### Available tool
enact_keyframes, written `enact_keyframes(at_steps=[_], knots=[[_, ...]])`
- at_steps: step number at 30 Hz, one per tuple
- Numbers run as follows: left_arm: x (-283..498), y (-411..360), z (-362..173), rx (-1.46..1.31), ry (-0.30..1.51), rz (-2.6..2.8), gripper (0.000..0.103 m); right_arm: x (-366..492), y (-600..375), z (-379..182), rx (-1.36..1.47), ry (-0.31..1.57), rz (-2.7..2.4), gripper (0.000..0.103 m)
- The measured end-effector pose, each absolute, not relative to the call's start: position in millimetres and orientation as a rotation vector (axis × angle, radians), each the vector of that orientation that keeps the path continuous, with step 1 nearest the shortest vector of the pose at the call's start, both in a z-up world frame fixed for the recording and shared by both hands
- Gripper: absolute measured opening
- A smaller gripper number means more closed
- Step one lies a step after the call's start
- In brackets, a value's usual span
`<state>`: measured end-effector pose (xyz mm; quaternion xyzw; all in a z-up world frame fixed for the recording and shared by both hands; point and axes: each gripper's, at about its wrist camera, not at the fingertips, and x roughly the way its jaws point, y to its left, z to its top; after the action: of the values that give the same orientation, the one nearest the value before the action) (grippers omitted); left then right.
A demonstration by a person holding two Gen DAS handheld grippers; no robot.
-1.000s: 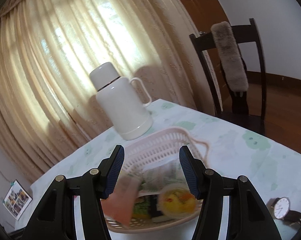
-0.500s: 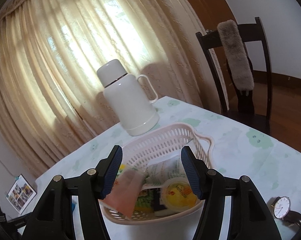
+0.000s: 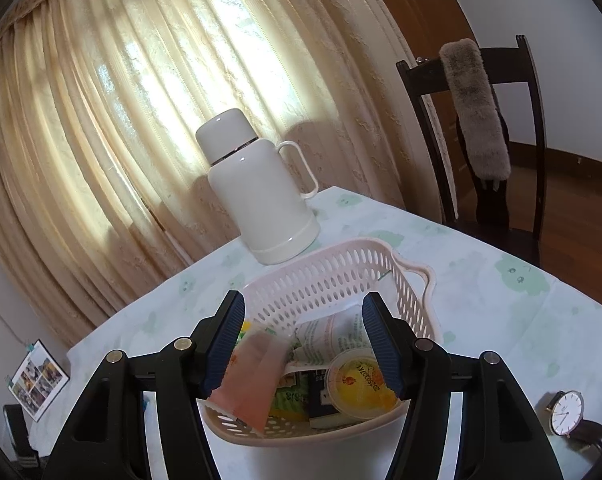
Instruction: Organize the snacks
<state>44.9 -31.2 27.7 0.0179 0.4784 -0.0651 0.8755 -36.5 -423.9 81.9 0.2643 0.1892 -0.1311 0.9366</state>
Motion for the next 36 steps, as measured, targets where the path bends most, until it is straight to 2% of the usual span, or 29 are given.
enact_keyframes(at_steps=[22,24,26,28,32,36], knots=[[32.5,-20.4,27.8,0.039,0.992,-0.179,0.037,-36.2,-417.9,83.1,0.536,0.392,-0.251,0.062],[28.8,-20.8,25.0,0.054,0.992,-0.179,0.043,-36.4,-417.6,83.1,0.533,0.392,-0.249,0.062],[27.5,-22.1,23.0,0.068,0.983,-0.173,0.043,-36.2,-416.6,83.7,0.527,0.389,-0.249,0.062],[29.2,-23.4,22.4,0.076,0.979,-0.159,0.039,-35.7,-415.6,83.7,0.524,0.388,-0.248,0.062],[29.7,-22.5,23.5,0.069,0.975,-0.16,0.021,-35.8,-415.1,83.5,0.53,0.389,-0.25,0.062],[28.2,-22.7,25.7,0.067,0.97,-0.153,0.02,-38.6,-414.2,84.5,0.533,0.375,-0.254,0.062]])
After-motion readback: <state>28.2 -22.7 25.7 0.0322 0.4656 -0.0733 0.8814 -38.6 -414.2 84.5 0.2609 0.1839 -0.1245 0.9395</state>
